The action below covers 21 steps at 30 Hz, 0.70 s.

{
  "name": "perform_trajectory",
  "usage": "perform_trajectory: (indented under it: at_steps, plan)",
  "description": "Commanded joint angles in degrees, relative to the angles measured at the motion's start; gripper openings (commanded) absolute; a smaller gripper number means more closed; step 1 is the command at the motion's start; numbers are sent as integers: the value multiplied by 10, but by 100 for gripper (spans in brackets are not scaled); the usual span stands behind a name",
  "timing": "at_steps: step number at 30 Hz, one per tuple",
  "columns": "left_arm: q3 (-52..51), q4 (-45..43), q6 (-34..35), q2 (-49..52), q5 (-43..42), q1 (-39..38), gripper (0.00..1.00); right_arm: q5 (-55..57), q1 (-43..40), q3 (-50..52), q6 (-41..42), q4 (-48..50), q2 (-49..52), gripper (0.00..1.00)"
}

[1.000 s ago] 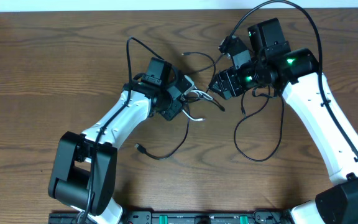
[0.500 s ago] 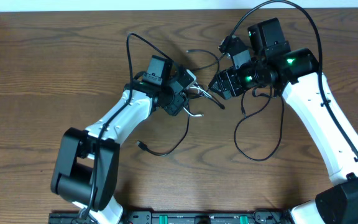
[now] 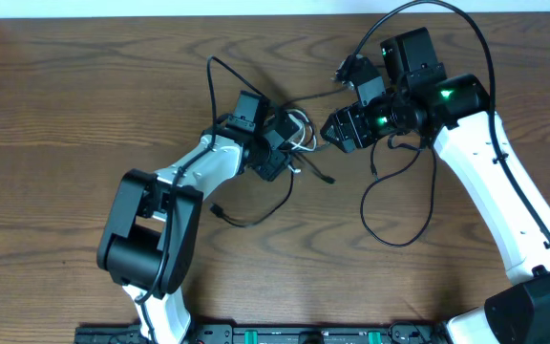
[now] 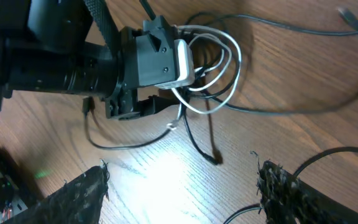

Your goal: Untangle cables

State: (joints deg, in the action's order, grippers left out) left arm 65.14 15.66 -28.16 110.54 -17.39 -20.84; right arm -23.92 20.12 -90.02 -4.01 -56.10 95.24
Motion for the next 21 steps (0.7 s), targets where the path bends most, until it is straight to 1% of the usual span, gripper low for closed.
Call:
perform_trajectory:
  at_steps: [1,2,3,4,6,11,15,18,21]
  plan:
    - [-5,-9,-1,10,3,-2,54,0,0,1,3,0,5,75]
    - [-5,-10,-1,10,3,-3,40,0,0,1,3,0,5,75]
    - [-5,-12,-1,10,3,-4,29,0,0,1,3,0,5,76]
    - [-5,-13,3,10,1,-7,15,0,0,1,3,0,5,75]
    - [-4,-15,28,8,1,-9,8,0,0,1,3,0,5,76]
    - [-4,-9,118,-36,1,-9,7,-2,1,1,4,2,5,76]
    - [-4,12,194,-108,-3,-8,8,-2,2,2,15,8,5,75]
    - [-4,28,218,-170,-21,-8,7,-2,2,3,38,17,7,77]
    - [-4,36,244,-224,-21,-8,8,-1,2,3,55,27,17,77]
